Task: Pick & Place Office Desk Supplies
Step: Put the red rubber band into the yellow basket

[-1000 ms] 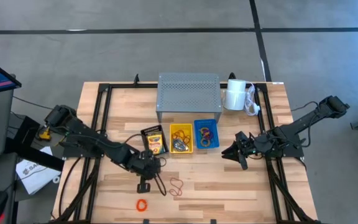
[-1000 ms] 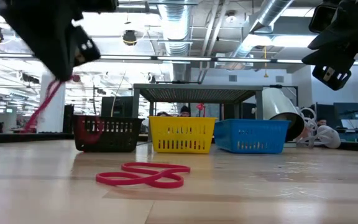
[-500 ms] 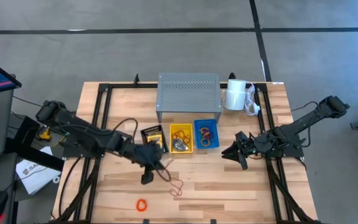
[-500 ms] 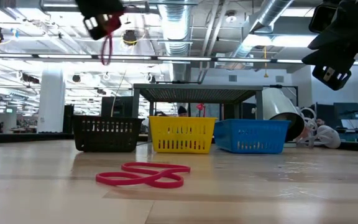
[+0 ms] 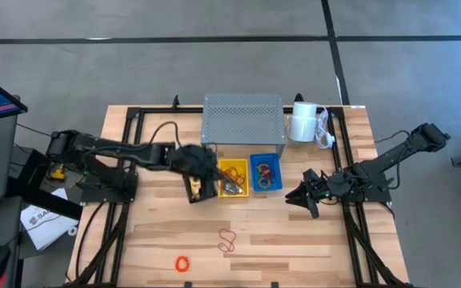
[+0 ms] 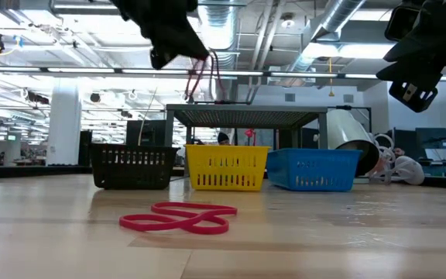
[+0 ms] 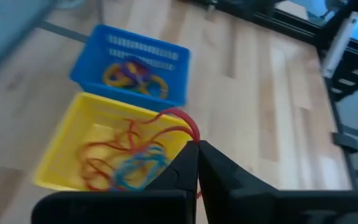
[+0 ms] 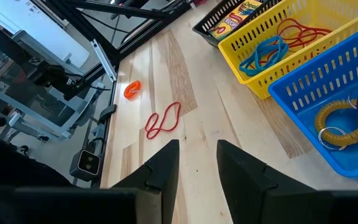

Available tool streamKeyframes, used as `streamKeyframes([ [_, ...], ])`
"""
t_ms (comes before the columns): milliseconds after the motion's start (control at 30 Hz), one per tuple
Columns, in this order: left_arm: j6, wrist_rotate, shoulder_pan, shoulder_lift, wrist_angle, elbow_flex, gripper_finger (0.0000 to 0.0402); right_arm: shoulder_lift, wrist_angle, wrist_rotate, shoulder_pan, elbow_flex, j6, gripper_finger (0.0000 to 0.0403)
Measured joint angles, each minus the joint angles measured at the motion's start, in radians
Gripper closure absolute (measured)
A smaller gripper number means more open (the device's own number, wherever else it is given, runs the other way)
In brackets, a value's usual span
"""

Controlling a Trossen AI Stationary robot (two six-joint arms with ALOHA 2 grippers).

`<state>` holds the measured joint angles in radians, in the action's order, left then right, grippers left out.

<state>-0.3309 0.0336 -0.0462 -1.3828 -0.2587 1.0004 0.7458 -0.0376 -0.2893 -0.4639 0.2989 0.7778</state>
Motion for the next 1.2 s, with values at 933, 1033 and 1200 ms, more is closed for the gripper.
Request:
streamKeyframes([
  [933, 0.08, -0.2, 0.12, -0.184, 0.126, 0.001, 0.0401, 0.0, -0.001, 0.0, 0.0, 0.0, 0.0, 0.0297],
  [1033, 0.085, -0.2, 0.131, -0.184, 0.127, 0.001, 0.0401, 0.0, 0.0, 0.0, 0.0, 0.0, 0.0, 0.0297],
  [1200, 0.087, -0.194, 0.139, -0.184, 0.135, 0.001, 0.0401, 0.0, 0.0, 0.0, 0.0, 0.0, 0.0, 0.0297],
])
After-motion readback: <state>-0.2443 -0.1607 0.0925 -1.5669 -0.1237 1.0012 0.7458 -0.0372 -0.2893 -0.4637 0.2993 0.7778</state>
